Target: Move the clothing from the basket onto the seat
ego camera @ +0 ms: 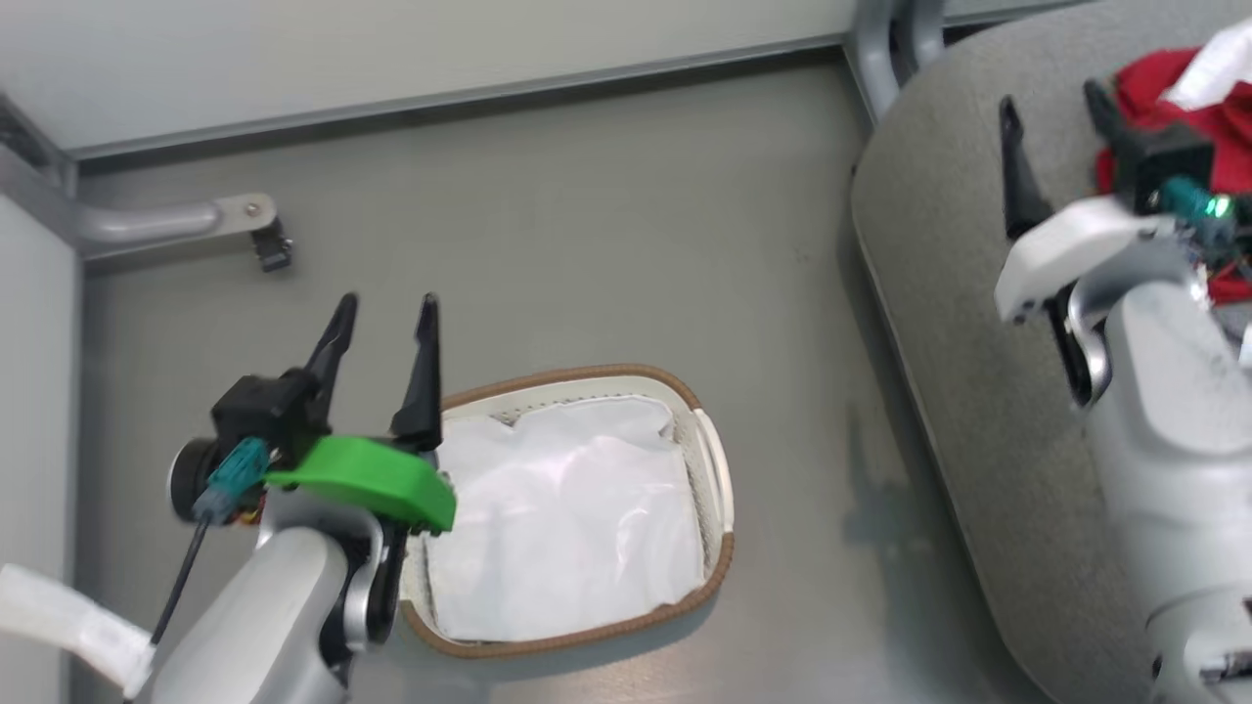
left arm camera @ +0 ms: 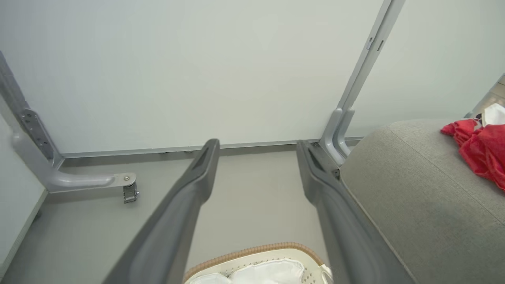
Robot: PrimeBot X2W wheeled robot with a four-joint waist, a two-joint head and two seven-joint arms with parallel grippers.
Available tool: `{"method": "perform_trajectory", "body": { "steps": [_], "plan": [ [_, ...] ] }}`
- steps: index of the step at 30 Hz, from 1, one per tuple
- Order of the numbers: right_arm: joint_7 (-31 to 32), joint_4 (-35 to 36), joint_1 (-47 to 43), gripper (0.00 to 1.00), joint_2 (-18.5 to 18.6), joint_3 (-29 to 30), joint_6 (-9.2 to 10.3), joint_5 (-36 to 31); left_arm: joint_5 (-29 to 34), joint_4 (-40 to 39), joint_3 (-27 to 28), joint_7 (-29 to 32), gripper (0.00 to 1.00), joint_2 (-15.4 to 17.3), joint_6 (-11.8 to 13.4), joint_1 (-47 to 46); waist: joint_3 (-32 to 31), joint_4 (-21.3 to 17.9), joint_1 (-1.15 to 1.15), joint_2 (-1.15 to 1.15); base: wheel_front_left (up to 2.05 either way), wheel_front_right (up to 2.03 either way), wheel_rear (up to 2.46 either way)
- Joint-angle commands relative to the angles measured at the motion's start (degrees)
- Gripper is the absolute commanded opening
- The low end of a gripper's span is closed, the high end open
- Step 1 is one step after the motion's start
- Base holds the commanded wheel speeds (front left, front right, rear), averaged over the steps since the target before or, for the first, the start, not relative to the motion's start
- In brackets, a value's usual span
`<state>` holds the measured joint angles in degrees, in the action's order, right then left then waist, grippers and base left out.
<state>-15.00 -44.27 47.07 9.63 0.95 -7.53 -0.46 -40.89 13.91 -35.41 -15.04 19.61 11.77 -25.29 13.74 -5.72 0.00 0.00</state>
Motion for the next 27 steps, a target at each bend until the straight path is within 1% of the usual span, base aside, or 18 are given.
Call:
{"method": "perform_trajectory", "body": {
  "steps": [1, 3, 7, 13, 19, 27],
  "plan": [
    [-0.26, 2.34, -3.27, 1.00, -0.53, 0.41, 0.08, 0.54, 0.81, -0.32, 1.71, -0.18, 1.00, -0.05, 0.32, 2.52, -3.84, 3.94, 0.00, 0.00, 0.00, 0.00, 0.00],
    [-0.26, 6.84, -7.86, 1.00, -2.38, 1.58, 0.08, 1.60, 1.64, -0.83, 4.55, -0.18, 1.00, -0.40, 0.26, 5.81, -4.64, 4.76, 0.00, 0.00, 0.00, 0.00, 0.00],
    [-0.27, 14.97, -16.24, 1.00, -4.72, 3.13, 0.08, 2.43, 3.87, -1.52, 8.54, -0.19, 1.00, -1.83, -0.52, 10.84, -6.08, 6.18, 0.00, 0.00, 0.00, 0.00, 0.00],
    [-0.27, 24.75, -27.16, 1.00, -6.50, 3.67, 0.08, 1.89, 7.30, -2.23, 13.50, -0.19, 1.00, -4.46, -2.23, 17.01, -7.52, 7.89, 0.00, 0.00, 0.00, 0.00, 0.00],
    [-0.27, 29.50, -35.42, 1.00, -6.61, 0.40, 0.08, 6.60, 10.95, -2.00, 16.65, -0.19, 1.00, -6.60, -4.27, 20.68, -8.49, 9.04, 0.00, 0.00, 0.00, 0.00, 0.00],
    [-0.27, 32.67, -41.83, 1.00, -6.62, -2.08, 0.08, 9.31, 13.88, -1.82, 21.14, -0.19, 1.00, -9.90, -7.00, 24.55, -9.02, 9.28, 0.00, 0.00, 0.00, 0.00, 0.00]
  ]
}}
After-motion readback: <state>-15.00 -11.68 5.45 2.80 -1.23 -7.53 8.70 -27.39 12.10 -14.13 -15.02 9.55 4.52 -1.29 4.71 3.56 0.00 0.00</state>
